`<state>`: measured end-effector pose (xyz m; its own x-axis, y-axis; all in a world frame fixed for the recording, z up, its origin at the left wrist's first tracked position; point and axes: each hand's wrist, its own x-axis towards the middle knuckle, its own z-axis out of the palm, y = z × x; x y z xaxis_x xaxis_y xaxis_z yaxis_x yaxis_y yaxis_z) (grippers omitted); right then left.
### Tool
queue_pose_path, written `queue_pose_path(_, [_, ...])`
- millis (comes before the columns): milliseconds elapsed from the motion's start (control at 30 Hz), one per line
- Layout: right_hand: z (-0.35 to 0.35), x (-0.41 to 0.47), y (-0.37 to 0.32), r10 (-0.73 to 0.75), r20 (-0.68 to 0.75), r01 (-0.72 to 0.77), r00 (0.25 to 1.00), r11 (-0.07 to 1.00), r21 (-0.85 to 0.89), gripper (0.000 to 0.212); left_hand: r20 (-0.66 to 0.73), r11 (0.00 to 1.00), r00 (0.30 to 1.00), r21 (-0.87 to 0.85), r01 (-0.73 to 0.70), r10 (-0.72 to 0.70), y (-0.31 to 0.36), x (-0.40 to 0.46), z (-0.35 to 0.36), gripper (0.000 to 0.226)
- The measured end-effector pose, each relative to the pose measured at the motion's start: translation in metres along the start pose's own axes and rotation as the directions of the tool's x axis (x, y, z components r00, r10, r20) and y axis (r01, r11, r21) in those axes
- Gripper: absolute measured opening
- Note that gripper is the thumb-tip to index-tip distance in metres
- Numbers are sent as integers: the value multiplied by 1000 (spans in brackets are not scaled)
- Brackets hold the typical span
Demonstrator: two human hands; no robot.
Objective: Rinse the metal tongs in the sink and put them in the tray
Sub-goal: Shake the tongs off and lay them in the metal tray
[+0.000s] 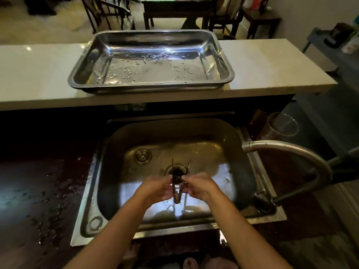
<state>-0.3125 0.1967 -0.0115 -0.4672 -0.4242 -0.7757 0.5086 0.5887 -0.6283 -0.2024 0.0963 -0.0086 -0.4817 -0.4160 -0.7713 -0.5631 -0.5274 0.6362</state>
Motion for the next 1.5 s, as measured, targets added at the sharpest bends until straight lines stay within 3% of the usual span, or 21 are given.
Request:
queue_pose_path(233, [16, -2, 6, 127, 136, -146, 982, 980, 136, 21, 36, 965, 988, -211, 157, -153, -15, 15, -21, 18])
queue_pose_path(533, [31, 3, 20, 196, 140, -220, 971, 957, 189, 21, 117, 930, 957, -232, 285, -264, -36, 27, -35, 21])
queue_pose_path(733, [30, -1, 3, 92, 143, -113, 985, 983, 143, 15, 138, 964, 982, -214, 156, -128, -12, 7, -39, 16])
queue_pose_path(900, [31, -18, -7, -222, 100, 228, 970, 972, -56, 6, 125, 982, 974, -9, -187, 187, 8, -19, -41, 13])
queue_pose_path(1000, [35, -32, -9, -440, 75, 446, 895, 888, -109, 35, 93, 899, 909, 134, -416, 407, 19, -34, -44, 20])
queue_pose_path(1167, [38, -52, -8, -748, -25, 711, 663, 640, -292, 46, 138, 645, 691, 268, -716, 709, 37, -57, -50, 29])
queue_pose_path(1267, [42, -63, -22, -869, -42, 794, 493, 469, -386, 53, 119, 477, 550, 370, -797, 827, 48, -64, -58, 36])
queue_pose_path(1500, [45, -104, -136, -989, -38, 923, 140, 144, -357, 54, 108, 266, 319, 338, -903, 942, 150, -109, -72, 40])
